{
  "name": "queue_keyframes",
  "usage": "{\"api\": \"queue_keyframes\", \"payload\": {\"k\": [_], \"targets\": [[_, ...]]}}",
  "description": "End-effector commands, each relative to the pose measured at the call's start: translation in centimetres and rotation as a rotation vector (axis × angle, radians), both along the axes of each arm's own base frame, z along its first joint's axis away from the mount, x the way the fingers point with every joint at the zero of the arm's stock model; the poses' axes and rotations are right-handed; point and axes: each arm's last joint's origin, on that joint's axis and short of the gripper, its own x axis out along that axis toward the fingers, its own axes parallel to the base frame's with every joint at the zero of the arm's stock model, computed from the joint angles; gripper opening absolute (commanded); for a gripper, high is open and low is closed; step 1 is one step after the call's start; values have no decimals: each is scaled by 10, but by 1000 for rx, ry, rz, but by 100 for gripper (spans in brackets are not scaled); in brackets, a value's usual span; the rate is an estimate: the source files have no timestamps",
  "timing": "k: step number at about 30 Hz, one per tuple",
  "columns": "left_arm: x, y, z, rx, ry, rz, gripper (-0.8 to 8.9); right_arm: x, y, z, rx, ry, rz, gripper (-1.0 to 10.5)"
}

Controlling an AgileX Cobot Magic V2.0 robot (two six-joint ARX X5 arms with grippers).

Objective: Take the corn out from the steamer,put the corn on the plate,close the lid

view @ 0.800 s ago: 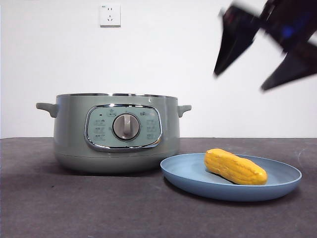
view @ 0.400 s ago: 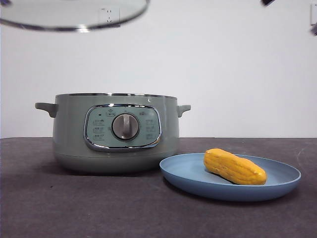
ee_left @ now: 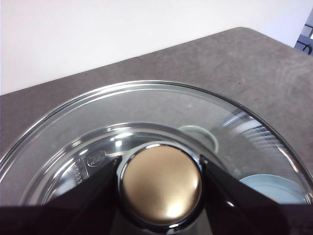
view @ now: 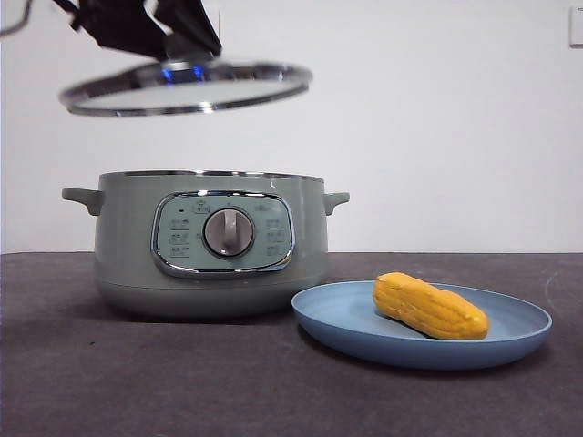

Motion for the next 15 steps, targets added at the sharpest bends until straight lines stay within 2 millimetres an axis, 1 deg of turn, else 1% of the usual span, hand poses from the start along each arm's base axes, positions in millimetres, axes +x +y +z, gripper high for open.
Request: {"api": "queue_keyframes", "payload": {"k": [1,9,15], "targets": [[8,-4,2,0,-73,-9,-8,0,0,-2,-3,13,-1,597],[31,-12,-19,12,-74,15,-8,0,0,-2,10,20,-10,597],[38,-13,-28,38,-69,15,-9,0,0,-2,11,21,-9,597]]}}
